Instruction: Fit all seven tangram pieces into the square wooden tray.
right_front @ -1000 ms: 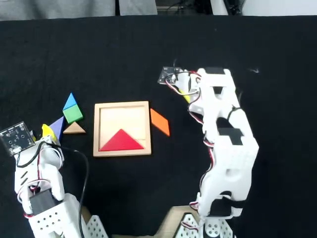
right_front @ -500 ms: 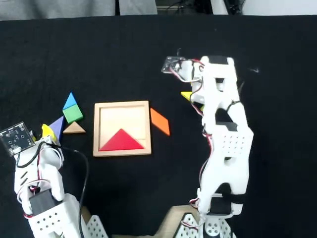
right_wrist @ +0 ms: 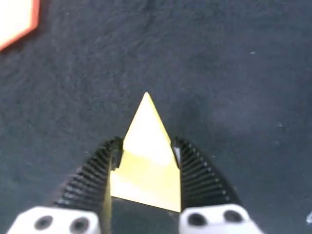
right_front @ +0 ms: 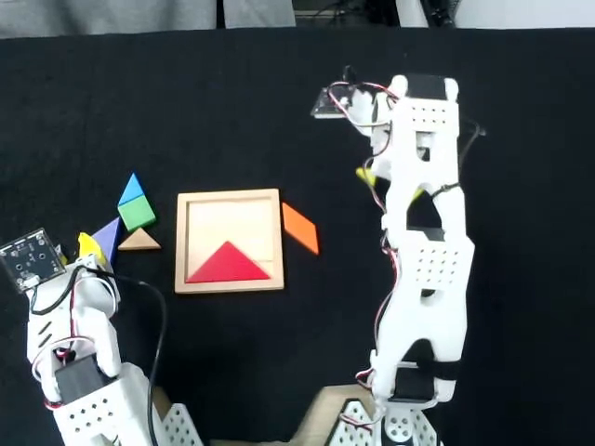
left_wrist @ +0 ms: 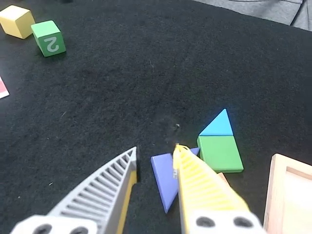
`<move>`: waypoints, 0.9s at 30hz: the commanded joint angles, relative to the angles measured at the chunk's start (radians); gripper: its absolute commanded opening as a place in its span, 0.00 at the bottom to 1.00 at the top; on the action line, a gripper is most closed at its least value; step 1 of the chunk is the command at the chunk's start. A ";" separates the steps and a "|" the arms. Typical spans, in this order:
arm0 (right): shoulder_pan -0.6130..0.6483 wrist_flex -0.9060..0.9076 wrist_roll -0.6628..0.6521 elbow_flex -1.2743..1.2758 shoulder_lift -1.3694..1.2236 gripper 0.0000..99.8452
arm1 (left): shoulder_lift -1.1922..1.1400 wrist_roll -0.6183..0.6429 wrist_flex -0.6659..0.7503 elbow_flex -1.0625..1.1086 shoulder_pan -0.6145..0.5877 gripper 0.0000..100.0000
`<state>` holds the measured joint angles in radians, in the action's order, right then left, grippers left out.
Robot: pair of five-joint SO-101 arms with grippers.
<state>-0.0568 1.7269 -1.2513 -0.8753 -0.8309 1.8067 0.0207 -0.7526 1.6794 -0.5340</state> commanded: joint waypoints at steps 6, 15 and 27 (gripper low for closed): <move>0.068 0.037 0.095 -0.004 0.133 0.03 | 0.008 0.008 0.025 0.021 0.015 0.13; 0.195 0.035 0.155 0.278 0.446 0.03 | 0.008 0.008 0.025 0.021 0.015 0.13; 0.014 -0.328 0.040 0.865 0.682 0.05 | 0.008 0.008 0.025 0.021 0.013 0.13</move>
<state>0.0031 1.5719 -1.1930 -0.1619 -0.2079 1.8067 0.0207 -0.7526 1.6794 -0.5340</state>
